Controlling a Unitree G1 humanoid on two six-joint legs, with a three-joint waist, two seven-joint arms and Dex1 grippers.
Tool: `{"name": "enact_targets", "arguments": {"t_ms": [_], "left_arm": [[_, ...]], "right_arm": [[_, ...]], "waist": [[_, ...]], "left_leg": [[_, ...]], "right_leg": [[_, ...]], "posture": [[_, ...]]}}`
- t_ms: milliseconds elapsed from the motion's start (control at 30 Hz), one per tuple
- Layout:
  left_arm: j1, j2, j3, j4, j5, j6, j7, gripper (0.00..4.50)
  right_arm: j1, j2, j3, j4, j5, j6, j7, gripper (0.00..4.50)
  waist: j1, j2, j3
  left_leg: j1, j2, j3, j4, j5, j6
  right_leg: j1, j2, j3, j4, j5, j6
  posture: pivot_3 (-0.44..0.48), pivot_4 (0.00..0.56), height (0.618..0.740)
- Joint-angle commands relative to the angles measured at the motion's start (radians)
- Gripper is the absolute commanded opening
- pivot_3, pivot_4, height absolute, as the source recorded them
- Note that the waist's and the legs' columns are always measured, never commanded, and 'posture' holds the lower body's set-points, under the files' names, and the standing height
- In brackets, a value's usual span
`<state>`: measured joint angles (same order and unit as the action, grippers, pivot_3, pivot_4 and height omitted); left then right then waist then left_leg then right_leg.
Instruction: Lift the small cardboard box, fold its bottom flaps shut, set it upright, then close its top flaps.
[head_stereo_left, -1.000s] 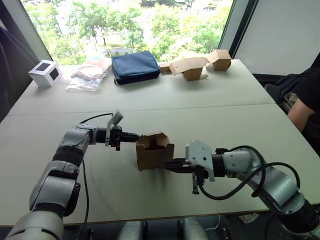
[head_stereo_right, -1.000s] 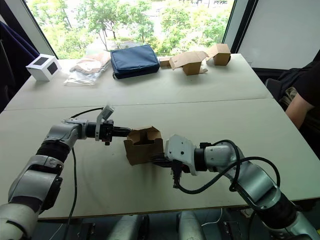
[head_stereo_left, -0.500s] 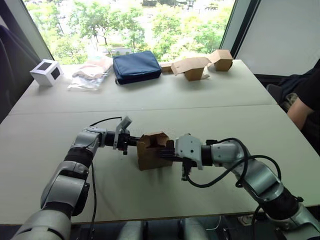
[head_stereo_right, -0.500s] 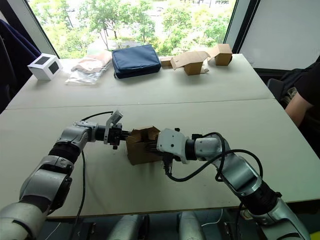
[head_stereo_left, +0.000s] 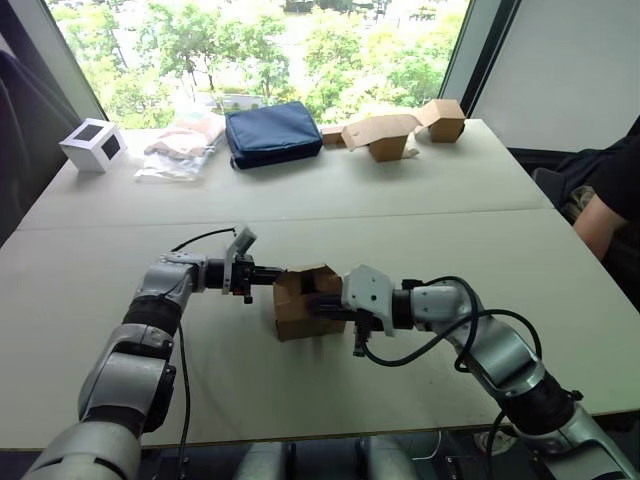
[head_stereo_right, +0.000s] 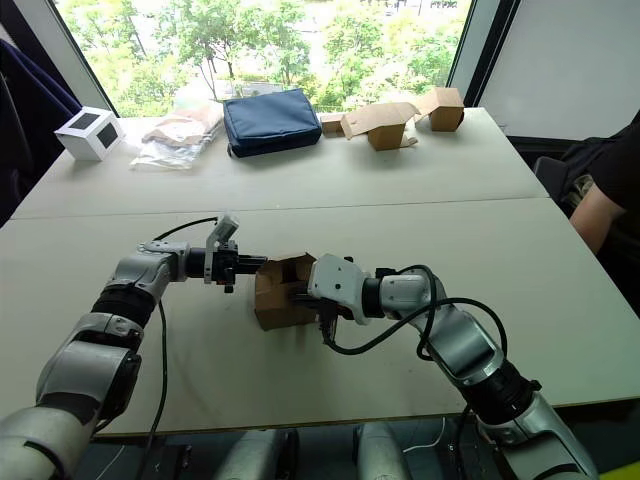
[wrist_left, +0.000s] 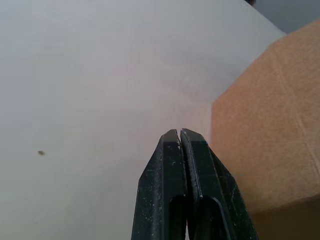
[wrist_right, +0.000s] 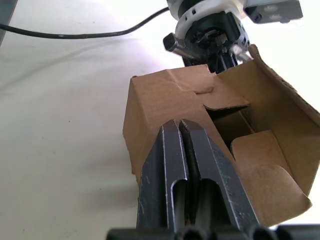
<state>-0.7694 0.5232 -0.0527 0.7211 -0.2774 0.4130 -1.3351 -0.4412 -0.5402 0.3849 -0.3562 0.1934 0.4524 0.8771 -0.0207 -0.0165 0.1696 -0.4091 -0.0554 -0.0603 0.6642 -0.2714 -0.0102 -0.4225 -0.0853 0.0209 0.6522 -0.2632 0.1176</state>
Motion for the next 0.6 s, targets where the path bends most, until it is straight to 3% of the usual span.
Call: {"name": "enact_targets", "arguments": {"t_ms": [33, 200, 333, 600], "left_arm": [[0.117, 0.109, 0.091, -0.311, -0.085, 0.122, 0.019, 0.04], [0.313, 0.228, 0.196, -0.751, -0.232, 0.35, 0.083, 0.04], [0.388, 0.243, 0.254, -0.991, -0.363, 0.497, 0.167, 0.04], [0.451, 0.191, 0.17, -1.105, -0.416, 0.514, 0.263, 0.04]], "right_arm": [[-0.011, 0.022, -0.024, 0.011, 0.021, -0.019, 0.012, 0.0], [-0.022, 0.049, -0.04, 0.06, 0.034, -0.039, 0.025, 0.0], [-0.032, 0.065, -0.052, 0.091, 0.044, -0.052, 0.039, 0.0], [-0.05, 0.083, -0.065, 0.122, 0.048, -0.059, 0.054, 0.0]], "waist": [[-0.003, 0.0, 0.0], [0.009, 0.0, 0.0], [0.016, 0.0, 0.0], [0.006, 0.001, 0.0]], "left_leg": [[0.0, 0.0, 0.0, -0.001, 0.0, 0.0], [0.0, 0.0, 0.0, -0.001, 0.0, -0.001], [0.0, 0.0, -0.001, 0.0, 0.0, -0.001], [0.001, 0.0, -0.001, -0.001, 0.001, -0.002]], "right_leg": [[-0.001, 0.0, 0.0, 0.0, 0.0, 0.0], [0.0, -0.002, 0.001, 0.0, 0.0, 0.0], [0.002, -0.003, 0.0, -0.001, 0.0, 0.0], [0.001, -0.002, 0.001, 0.0, 0.0, 0.0]], "posture": [[0.0, 0.15, 0.74], [0.0, 0.15, 0.74], [0.0, 0.15, 0.74], [0.0, 0.15, 0.74]]}}
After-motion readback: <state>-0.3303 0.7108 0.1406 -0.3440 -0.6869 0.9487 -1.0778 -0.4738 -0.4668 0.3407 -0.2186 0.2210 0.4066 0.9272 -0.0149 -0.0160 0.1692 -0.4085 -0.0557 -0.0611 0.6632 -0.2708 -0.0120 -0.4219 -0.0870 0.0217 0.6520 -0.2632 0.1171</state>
